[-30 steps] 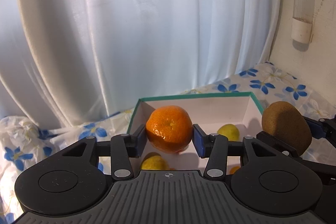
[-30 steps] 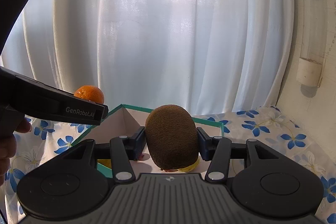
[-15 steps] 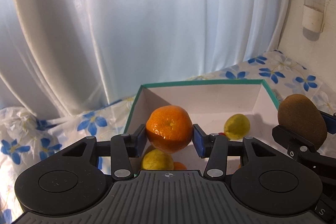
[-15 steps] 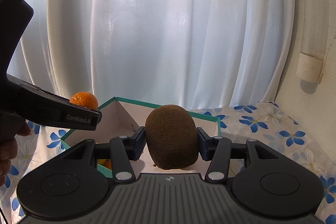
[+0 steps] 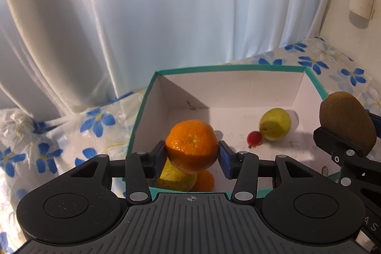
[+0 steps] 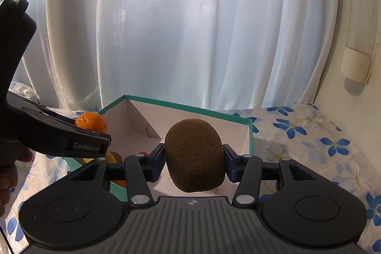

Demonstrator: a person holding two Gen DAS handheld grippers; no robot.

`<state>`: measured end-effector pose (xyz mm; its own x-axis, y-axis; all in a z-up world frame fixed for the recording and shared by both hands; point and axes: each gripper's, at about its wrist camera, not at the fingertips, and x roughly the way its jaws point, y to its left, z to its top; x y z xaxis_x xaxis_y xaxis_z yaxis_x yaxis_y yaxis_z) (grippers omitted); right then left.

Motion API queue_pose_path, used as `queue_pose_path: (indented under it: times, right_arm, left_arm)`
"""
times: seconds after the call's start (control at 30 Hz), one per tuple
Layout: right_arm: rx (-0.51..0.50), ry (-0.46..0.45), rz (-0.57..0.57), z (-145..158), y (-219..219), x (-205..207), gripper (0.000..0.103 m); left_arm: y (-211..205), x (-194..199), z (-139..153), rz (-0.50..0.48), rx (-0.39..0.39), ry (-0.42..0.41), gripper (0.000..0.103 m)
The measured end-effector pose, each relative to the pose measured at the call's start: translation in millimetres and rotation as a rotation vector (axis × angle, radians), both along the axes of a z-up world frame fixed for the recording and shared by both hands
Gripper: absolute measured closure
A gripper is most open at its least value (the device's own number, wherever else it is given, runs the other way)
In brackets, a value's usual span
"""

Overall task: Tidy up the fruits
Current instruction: 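Carry the mandarin and kiwi over the box and lower them inside, then open both tools to release the fruits and pull back from the box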

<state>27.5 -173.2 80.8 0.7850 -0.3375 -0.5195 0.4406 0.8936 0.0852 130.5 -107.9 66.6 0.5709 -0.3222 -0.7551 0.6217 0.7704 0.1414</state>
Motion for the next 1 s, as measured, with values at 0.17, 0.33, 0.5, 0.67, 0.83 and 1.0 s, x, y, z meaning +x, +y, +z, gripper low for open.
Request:
queue_pose_path:
  times: [0.17,0.33,0.5,0.67,0.83,1.0]
  right_arm:
    - [0.01,0.029,-0.005,-8.3,-4.0,7.4,0.053]
    - [0.019,0.048,-0.006,-15.4,-7.0,12.9,0.053]
    - [0.028,0.07,-0.003,-22.5,-10.4,20.1,0.053]
    - [0.039,0.087,0.003,-29.8,-12.7,26.2,0.053]
    - [0.055,0.118,0.003,-40.1,-16.8,32.7,0.053]
    - [0.063,0.139,0.006,-48.9,-20.5,36.9,0.053]
  left_arm:
    - [-2.5,5.3,-10.8,0.002,0.019,0.022,0.052]
    - [-4.2,12.1,-19.1,0.006,0.034,0.038,0.052]
    - [-6.5,17.0,-25.2,0.007,0.043,0.05,0.052]
    - [-8.8,23.2,-33.4,0.015,0.062,0.068,0.052]
    - [-11.7,25.7,-41.5,0.012,0.079,0.085,0.052]
    - [-13.9,26.0,-43.0,0.006,0.083,0.081,0.052]
